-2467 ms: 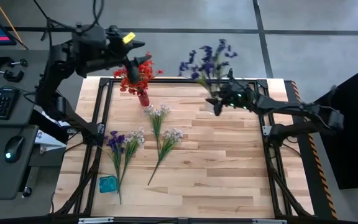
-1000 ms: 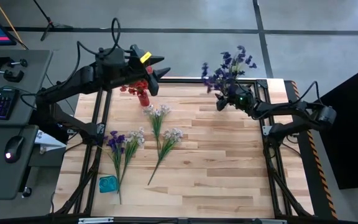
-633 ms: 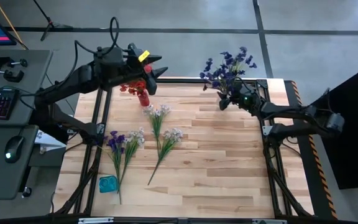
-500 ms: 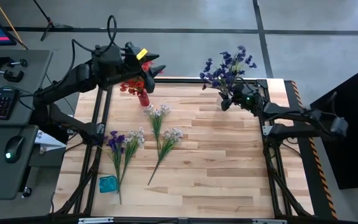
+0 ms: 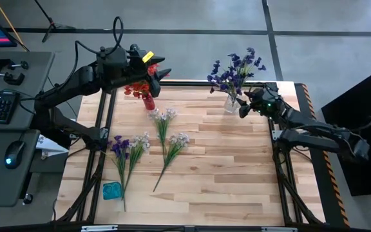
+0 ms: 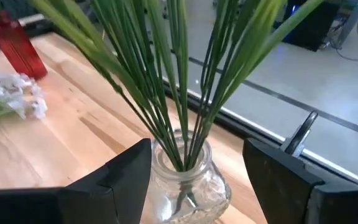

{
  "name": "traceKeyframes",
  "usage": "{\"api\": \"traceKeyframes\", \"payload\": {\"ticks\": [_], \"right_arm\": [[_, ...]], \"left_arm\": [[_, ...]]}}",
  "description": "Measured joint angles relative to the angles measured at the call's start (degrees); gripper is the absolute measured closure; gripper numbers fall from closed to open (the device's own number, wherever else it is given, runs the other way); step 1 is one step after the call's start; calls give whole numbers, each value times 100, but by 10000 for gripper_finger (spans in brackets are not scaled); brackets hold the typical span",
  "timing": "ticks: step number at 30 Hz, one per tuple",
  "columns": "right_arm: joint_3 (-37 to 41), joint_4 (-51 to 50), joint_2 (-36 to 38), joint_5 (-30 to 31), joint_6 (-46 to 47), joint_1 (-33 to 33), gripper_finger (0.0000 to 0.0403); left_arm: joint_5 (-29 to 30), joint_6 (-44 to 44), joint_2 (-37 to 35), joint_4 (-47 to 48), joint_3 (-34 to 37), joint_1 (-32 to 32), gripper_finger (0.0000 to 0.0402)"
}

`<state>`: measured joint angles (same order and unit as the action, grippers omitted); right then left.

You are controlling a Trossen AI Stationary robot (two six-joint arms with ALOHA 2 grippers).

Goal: Sort flowers into vase by color
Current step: Put the violet flowers into the transparent vase

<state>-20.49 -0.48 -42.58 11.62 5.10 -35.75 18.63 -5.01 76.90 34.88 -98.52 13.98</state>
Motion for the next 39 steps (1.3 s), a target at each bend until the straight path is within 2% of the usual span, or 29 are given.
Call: {"api": "traceKeyframes", "payload": {"ticks": [4,7,11,14,21,26,31,39], "right_arm": [[0,-307,444,-1,243,45,160],[0,-542,752,-114,639,122,160],[0,-565,1056,-420,1120,297,160],[0,-439,1198,-716,1323,468,160],[0,-323,1216,-903,1655,966,160],[0,-126,1221,-918,1698,1321,160],[0,-102,1219,-866,1930,1584,160],[0,-99,1217,-654,2185,1754,160]], "left_arm": [[-194,358,-2,349,0,-22,190],[-578,892,0,1491,1,-242,190],[-520,1982,104,2929,394,-832,190],[-694,3436,197,3464,882,-1363,190],[-1958,7471,528,4497,2009,-2721,190],[-2755,9293,605,3854,3021,-3720,190],[-3062,10589,601,3207,4057,-4164,190],[-3086,11139,570,3012,4875,-4179,190]]}}
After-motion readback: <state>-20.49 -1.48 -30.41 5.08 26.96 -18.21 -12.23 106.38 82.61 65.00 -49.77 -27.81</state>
